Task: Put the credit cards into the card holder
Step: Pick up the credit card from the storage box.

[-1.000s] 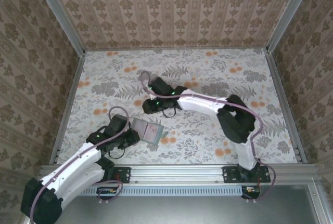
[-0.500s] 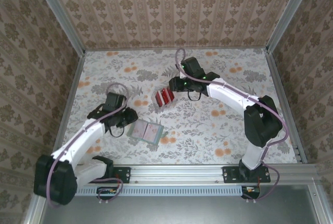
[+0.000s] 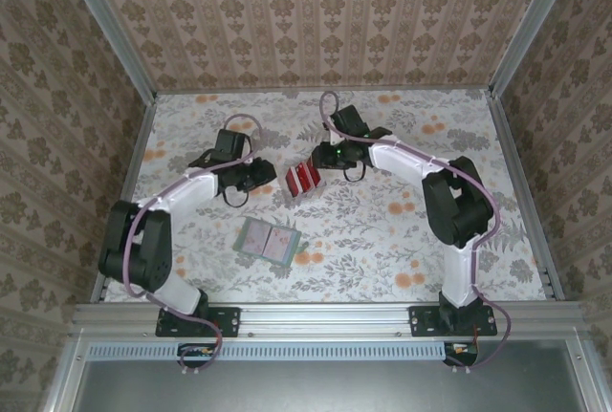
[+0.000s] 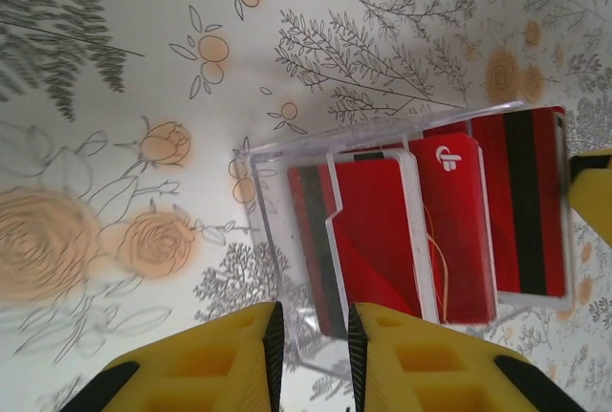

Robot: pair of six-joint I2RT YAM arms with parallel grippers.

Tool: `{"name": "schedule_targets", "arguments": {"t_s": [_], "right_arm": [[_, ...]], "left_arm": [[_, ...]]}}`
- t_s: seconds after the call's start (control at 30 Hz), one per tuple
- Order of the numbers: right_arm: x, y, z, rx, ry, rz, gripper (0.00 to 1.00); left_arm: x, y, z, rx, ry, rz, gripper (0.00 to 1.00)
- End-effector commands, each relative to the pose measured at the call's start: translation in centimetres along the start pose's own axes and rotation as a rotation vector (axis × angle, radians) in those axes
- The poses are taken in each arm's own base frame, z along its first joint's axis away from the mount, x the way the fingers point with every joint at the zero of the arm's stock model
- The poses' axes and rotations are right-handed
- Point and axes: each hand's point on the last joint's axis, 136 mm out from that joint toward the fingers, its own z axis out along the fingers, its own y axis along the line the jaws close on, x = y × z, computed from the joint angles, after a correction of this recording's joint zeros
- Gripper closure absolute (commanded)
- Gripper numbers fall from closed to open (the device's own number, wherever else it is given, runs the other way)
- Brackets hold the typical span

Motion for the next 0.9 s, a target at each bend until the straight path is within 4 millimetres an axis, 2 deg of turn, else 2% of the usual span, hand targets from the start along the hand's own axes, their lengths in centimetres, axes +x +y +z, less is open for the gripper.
{"name": "schedule_targets", "arguments": {"t_s": [0.0, 0.27, 0.47, 0.63, 0.87], "right_arm": [[-0.1, 1.6, 0.3, -0.059, 0.03, 0.015, 0.61], [0.7, 2.3, 1.5, -0.065, 0.079, 0.007, 0.6], [1.5, 2.7, 2.0, -0.062, 0.108, -0.009, 0.6], [2.3, 2.0, 2.6, -0.027, 0.144, -0.019, 0.6], [1.6, 2.7, 1.1, -0.032, 0.122, -0.05, 0.6]], "left_arm": [[-1.2, -1.7, 1.3, 0.083, 0.004, 0.027, 0.74], [0.0, -1.6, 4.6, 0.094, 0.078, 0.013, 0.74], [1.4, -1.9, 5.8, 0.096, 0.11, 0.009, 0.74], [2.3, -2.1, 6.5, 0.101, 0.12, 0.003, 0.74], [2.9, -2.0, 7.1, 0.097, 0.136, -0.001, 0.74]]}}
